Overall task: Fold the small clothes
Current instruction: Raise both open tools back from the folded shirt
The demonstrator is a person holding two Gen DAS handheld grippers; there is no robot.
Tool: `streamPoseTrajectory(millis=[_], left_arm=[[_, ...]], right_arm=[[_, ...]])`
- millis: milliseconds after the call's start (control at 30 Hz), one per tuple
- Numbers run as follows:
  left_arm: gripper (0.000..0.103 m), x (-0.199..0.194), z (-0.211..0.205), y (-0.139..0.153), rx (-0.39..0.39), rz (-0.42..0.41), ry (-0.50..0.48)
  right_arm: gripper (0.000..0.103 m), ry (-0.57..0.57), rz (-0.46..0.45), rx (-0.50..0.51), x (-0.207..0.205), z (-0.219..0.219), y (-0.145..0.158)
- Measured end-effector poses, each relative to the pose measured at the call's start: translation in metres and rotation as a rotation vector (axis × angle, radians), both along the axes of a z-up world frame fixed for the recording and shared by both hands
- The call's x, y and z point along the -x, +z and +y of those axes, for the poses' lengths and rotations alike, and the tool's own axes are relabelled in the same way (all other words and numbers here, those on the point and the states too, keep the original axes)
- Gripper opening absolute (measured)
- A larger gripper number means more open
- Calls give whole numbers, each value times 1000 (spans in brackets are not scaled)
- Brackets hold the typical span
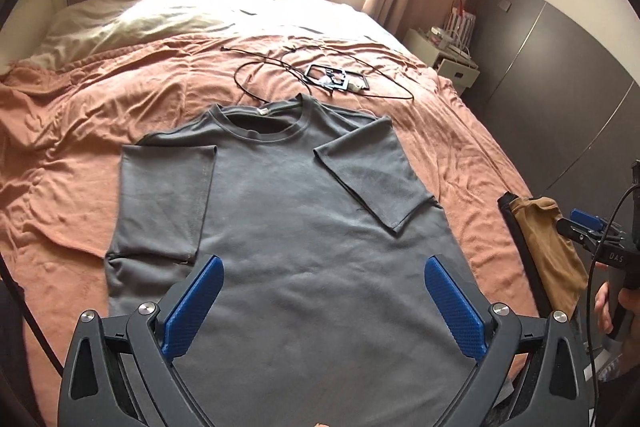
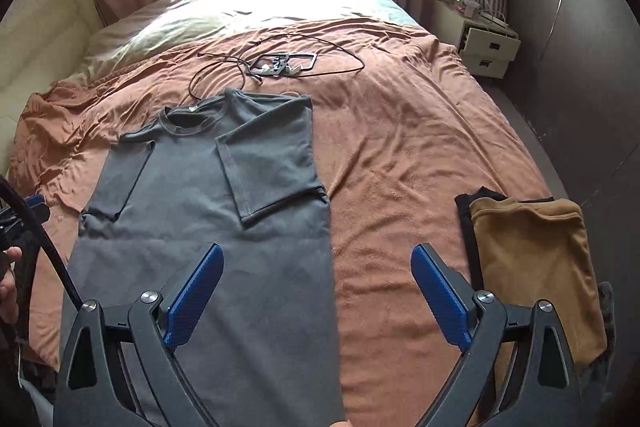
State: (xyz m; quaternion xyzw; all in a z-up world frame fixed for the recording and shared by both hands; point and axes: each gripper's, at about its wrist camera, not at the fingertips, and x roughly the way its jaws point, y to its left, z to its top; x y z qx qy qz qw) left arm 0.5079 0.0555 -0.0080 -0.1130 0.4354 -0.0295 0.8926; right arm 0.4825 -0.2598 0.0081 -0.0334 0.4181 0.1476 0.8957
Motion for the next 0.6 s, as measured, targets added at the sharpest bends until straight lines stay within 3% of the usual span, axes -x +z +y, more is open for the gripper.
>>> streamPoseTrajectory(millis=[133, 233, 367, 600], left_arm=[[101, 36, 15, 17, -4, -45, 11], [101, 63, 28, 24, -11, -66, 26], [101, 103, 41, 37, -38, -109, 61], [103, 175, 51, 60, -66, -211, 90]], right_arm=[[95, 6, -37, 6, 32, -6, 13], [95, 3, -104, 50, 55, -5, 20], [95, 3, -183, 35, 92, -8, 29], [95, 28, -160, -18, 132, -23, 19]])
